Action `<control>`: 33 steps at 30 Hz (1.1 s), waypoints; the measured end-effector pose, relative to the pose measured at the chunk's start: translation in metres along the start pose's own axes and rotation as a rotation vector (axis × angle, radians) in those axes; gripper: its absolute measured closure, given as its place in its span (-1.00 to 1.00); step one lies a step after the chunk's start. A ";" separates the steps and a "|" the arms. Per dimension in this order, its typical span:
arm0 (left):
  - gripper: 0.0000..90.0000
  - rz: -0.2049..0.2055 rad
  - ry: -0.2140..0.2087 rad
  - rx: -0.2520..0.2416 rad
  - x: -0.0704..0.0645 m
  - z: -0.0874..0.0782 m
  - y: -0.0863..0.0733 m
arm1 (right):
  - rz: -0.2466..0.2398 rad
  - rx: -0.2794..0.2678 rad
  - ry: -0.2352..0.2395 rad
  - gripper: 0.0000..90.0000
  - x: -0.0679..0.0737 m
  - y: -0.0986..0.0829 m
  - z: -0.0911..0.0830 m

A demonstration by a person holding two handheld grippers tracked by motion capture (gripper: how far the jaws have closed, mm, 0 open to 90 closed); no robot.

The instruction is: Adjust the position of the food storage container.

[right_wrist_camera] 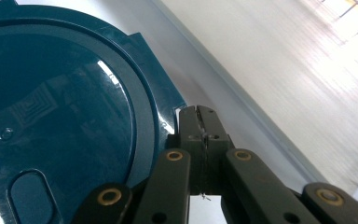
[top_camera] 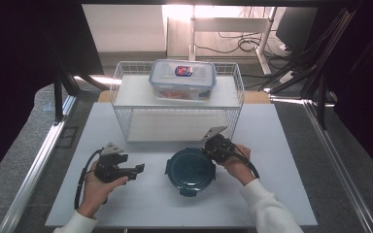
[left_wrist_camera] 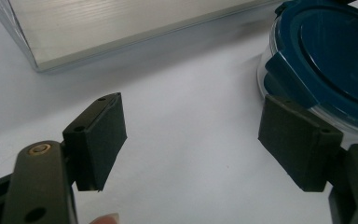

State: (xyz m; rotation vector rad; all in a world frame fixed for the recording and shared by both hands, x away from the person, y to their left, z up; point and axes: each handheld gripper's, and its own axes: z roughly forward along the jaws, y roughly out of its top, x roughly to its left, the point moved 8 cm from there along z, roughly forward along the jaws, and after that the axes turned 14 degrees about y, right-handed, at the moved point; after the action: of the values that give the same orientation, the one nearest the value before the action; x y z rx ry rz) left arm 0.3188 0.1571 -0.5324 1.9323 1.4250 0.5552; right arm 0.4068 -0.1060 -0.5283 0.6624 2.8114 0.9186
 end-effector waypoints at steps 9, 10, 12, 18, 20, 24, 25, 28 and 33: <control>-0.50 -0.008 -0.006 0.004 0.001 0.000 0.000 | -0.011 -0.001 0.027 0.99 0.013 0.002 0.003; -0.50 -0.009 -0.007 0.004 0.001 0.000 0.000 | -0.016 -0.002 0.033 0.99 0.015 0.003 0.004; -0.50 -0.010 -0.007 0.003 0.001 0.000 0.000 | -0.016 -0.002 0.035 0.99 0.017 0.004 0.004; -0.50 -0.011 -0.007 0.004 0.001 0.000 0.000 | -0.026 -0.003 0.051 0.99 0.023 0.006 0.007; -0.50 -0.010 -0.007 0.005 0.001 0.000 -0.001 | -0.027 -0.003 0.053 0.99 0.023 0.006 0.007; -0.50 -0.011 -0.007 0.005 0.001 0.000 0.000 | -0.035 -0.004 0.061 0.99 0.026 0.008 0.008; -0.49 -0.013 -0.006 0.005 0.002 0.001 0.000 | -0.032 -0.005 0.070 0.99 0.028 0.008 0.009; -0.49 -0.013 -0.006 0.008 0.002 0.001 0.000 | -0.033 -0.007 0.074 0.99 0.029 0.009 0.010; -0.49 -0.010 -0.004 0.010 0.002 0.002 -0.001 | -0.041 -0.001 0.094 0.98 0.029 0.009 0.010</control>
State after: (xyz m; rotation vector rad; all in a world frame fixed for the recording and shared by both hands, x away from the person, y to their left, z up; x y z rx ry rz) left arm 0.3198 0.1587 -0.5342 1.9322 1.4370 0.5398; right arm 0.3868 -0.0816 -0.5301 0.5731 2.8940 0.9689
